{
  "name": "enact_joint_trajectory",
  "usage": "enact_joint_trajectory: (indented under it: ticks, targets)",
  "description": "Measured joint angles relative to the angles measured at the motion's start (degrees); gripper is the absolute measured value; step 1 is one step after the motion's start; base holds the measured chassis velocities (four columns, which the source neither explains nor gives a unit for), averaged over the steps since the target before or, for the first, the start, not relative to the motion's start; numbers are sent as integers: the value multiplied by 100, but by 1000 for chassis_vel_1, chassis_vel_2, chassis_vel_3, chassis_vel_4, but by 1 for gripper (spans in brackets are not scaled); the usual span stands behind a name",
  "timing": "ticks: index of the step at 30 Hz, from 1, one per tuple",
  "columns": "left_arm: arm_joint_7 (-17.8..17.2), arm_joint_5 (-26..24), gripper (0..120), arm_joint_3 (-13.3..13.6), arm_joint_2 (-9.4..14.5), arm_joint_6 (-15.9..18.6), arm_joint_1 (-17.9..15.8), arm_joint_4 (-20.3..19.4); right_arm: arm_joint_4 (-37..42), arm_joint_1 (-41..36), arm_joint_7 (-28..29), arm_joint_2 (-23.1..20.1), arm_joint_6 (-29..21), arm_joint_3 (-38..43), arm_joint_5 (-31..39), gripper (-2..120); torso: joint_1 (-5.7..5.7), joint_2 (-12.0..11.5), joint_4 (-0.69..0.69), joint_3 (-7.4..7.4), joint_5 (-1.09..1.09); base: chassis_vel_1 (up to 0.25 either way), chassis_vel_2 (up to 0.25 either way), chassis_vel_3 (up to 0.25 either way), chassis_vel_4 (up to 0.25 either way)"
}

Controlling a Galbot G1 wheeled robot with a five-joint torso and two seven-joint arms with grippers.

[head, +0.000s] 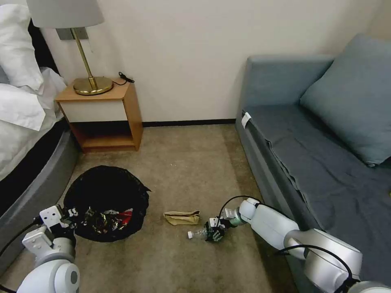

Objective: Pick up the trash bin, then pick up the garbage on the floor and place it into the trash bin.

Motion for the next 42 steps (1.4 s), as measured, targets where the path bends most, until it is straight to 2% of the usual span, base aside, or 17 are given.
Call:
enact_joint_trajectory:
  ticks: [1, 5, 10, 15, 21, 25, 26, 29, 30, 34, 35, 36, 39, 40, 42]
  targets:
    - [0, 0, 4, 0, 0, 0, 0, 0, 0, 0, 0, 0, 0, 0, 0, 51, 0, 0, 0, 0, 0, 0, 0, 0, 0]
    - [0, 5, 4, -1, -1, 0, -2, 0, 147, -2, 9, -70, -5, -23, 122, 33, 0, 0, 2, 0, 2, 0, 0, 0, 0]
    - [0, 8, 4, 0, -3, 9, -9, 0, 270, -36, 8, -127, -19, -33, 251, 23, 0, 0, 1, 0, 1, 0, 0, 0, 0]
    - [0, 16, 4, 4, -3, 18, -15, 3, 466, -72, 14, -216, -51, -34, 452, 23, 0, 0, 2, 0, 1, 0, 0, 0, 0]
    - [-4, 24, 4, 35, 9, 58, -37, 5, 992, -71, 161, -532, -154, -47, 897, 23, 0, -1, 2, 0, 1, 0, 0, 0, 0]
    - [-18, 20, 4, 86, 36, 80, -26, 15, 1761, 33, 355, -1142, -287, 28, 1422, 23, 0, -1, 1, 0, 1, 0, 0, 0, 0]
    - [-18, 20, 4, 86, 36, 80, -26, 15, 1761, 33, 355, -1142, -287, 28, 1422, 23, 0, -1, 1, 0, 1, 0, 0, 0, 0]
    - [-21, 29, 4, 98, 47, 80, 3, 26, 2525, 98, 573, -1608, -412, 90, 1860, 23, 0, -2, 0, 0, 1, 0, 0, 0, 0]
    - [-21, 29, 4, 98, 47, 80, 3, 26, 2525, 98, 573, -1608, -412, 90, 1860, 23, 0, -2, 0, 0, 1, 0, 0, 0, 0]
    - [-22, 55, 4, 107, 49, 75, 42, 26, 3856, 94, 1004, -2011, -687, 297, 2458, 23, 0, -2, 0, 0, 0, 0, 0, 0, 0]
    - [-22, 55, 4, 107, 49, 75, 42, 26, 3856, 94, 1004, -2011, -687, 297, 2458, 23, 0, -2, 0, 0, 0, 0, 0, 0, 0]
    - [-22, 67, 4, 122, 47, 73, 47, 26, 4342, 99, 1168, -2082, -740, 367, 2673, 23, 0, -2, 1, 0, 1, 0, 0, 0, 0]
    - [-23, 102, 4, 158, 34, 55, 68, 26, 5123, 265, 1699, -2119, -845, 372, 3010, 23, 0, -1, 1, 0, 0, 0, 0, 0, 0]
    - [-23, 102, 4, 158, 34, 55, 68, 26, 5123, 265, 1699, -2119, -845, 372, 3010, 23, 0, -1, 1, 0, 0, 0, 0, 0, 0]
    - [-26, 126, 4, 182, 18, 49, 81, 16, 5438, 441, 2234, -2048, -945, 178, 3296, 23, 0, -2, 1, 0, -1, 0, 0, 0, 0]
